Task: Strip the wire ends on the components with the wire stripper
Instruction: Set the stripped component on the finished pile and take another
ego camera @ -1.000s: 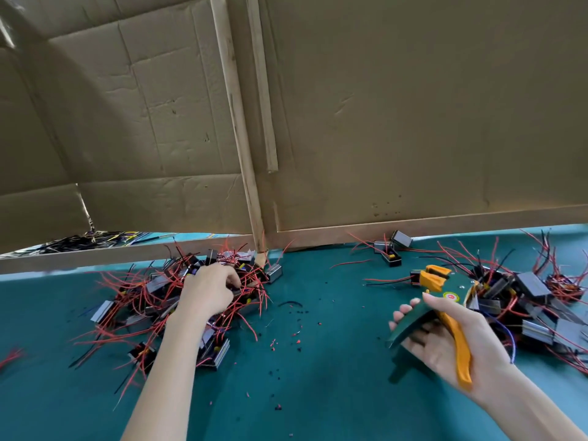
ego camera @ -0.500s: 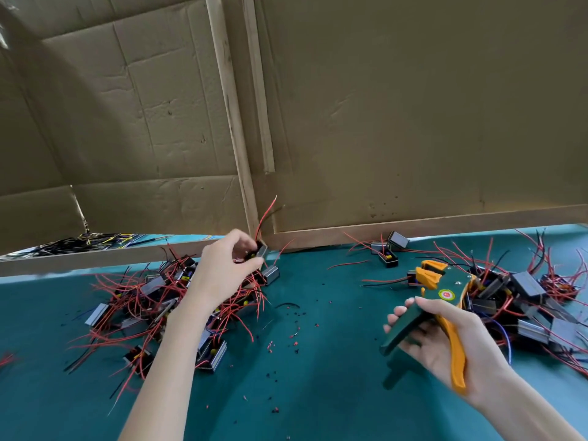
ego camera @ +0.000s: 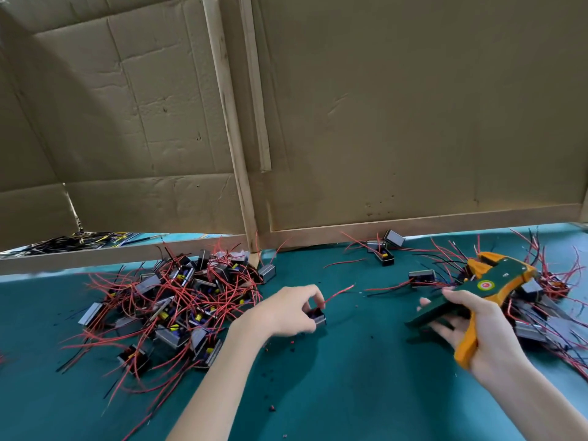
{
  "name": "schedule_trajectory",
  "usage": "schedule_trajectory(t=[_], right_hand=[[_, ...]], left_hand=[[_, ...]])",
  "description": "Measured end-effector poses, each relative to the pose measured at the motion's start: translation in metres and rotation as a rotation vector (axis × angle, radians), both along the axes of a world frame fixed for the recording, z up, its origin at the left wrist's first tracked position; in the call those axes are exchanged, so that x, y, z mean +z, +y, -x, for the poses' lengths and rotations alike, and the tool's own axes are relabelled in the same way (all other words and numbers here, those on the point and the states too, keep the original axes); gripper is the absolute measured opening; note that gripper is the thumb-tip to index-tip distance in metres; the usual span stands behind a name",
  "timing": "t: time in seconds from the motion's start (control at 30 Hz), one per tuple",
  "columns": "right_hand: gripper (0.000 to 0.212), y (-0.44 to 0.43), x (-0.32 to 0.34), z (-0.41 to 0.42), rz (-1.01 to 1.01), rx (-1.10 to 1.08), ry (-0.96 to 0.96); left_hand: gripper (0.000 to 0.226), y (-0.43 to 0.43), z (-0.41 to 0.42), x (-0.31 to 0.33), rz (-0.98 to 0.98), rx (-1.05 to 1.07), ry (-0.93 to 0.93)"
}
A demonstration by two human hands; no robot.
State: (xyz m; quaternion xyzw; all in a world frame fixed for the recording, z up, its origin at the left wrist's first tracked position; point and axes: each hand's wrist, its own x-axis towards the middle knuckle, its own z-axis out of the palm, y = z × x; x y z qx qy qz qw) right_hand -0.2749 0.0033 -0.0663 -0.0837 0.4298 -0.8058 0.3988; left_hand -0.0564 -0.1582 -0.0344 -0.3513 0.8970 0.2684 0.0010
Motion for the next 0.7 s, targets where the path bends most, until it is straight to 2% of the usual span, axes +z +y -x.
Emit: schedule_trajectory(t=[0.13, 0.3, 0.43, 0.7], right_hand=[[0.007, 0.000, 0.001, -0.009, -0.021, 0.089, 0.018], [0.006, 0.000, 0.006, -0.030, -0.023, 0.284, 0.048], [0.020, 0.001, 0.007, -0.043, -0.024, 0.422, 0.087], [0.023, 0.001, 0.004, -0.049, -0.028, 0.492, 0.070]], left_hand=[[0.019, -0.001, 0.003, -0.012, -0.031, 0.012, 0.024], [0.010, 0.002, 0.013, -0.028, 0.057, 0.056, 0.309], [0.017, 0.005, 0.018, -0.036, 0.025, 0.098, 0.408], [0.019, 0.008, 0.021, -0.035, -0.120, 0.155, 0.569]])
